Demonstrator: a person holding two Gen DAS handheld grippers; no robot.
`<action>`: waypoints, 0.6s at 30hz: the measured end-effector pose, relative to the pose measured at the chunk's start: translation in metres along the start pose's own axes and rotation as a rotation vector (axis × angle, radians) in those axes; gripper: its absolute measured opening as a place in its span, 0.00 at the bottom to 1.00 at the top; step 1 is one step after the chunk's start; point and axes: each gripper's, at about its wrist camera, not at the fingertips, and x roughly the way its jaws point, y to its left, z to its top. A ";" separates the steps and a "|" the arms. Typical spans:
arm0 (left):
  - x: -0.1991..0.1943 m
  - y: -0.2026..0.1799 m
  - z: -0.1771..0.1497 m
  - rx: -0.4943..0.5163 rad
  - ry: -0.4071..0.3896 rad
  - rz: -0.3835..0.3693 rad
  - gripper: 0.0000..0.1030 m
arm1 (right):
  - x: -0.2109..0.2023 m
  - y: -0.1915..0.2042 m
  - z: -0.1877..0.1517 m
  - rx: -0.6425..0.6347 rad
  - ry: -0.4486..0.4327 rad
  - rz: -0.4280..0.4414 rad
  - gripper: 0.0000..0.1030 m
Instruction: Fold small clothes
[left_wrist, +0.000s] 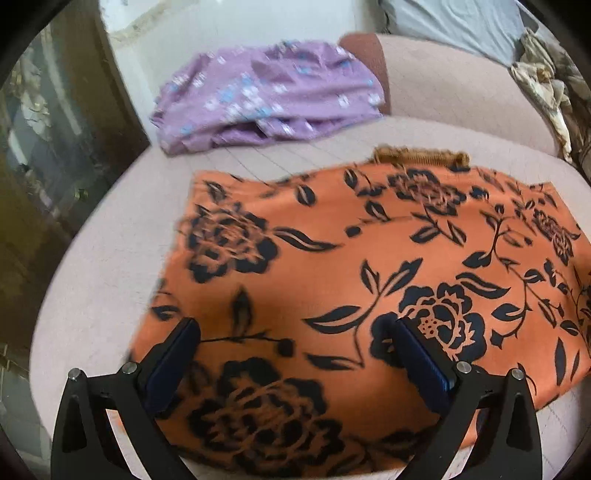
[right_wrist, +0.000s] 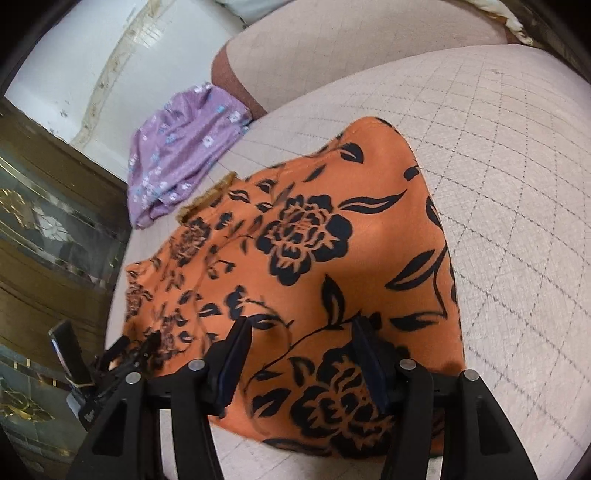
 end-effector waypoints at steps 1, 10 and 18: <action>-0.006 0.003 -0.001 -0.002 -0.015 0.008 1.00 | -0.006 0.002 -0.001 -0.001 -0.017 0.007 0.59; -0.014 0.031 -0.012 -0.071 0.019 0.074 1.00 | -0.043 -0.028 0.006 0.127 -0.114 0.015 0.59; 0.015 0.033 -0.011 -0.073 0.104 0.081 1.00 | -0.040 -0.058 0.014 0.243 -0.088 0.027 0.60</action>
